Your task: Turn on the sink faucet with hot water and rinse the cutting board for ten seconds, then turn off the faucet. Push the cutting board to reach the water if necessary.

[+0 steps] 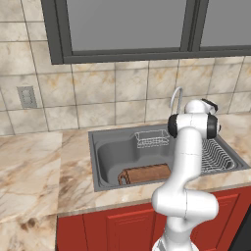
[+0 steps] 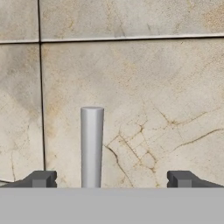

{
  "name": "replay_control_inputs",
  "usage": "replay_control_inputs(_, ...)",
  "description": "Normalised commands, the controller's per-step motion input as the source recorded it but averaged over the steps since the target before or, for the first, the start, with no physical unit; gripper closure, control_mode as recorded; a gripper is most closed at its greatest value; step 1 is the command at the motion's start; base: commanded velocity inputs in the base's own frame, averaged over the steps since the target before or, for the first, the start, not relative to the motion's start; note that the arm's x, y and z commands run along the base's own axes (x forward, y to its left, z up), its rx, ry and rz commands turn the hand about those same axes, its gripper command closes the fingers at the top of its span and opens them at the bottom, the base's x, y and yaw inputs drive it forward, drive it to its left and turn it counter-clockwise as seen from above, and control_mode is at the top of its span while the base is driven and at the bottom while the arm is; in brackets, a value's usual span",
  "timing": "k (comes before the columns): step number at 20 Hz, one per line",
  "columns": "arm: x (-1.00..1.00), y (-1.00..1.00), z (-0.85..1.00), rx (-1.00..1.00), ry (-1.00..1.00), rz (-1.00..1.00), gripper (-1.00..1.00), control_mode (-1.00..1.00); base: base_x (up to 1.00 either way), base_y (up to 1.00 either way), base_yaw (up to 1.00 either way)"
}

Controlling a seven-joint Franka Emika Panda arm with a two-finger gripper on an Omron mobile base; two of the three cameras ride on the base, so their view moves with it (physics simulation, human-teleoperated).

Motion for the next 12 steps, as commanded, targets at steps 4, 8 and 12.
replay_control_inputs(4,0.00,0.00,0.00,0.00,0.00,0.00,-1.00,-1.00,0.00,0.00,0.00)
replay_control_inputs(8,0.00,0.00,0.04,0.00,0.00,0.00,-1.00,-1.00,0.00,0.00,0.00)
replay_control_inputs(12,0.01,-0.02,0.00,0.00,0.00,0.00,-1.00,-1.00,0.00,0.00,0.00)
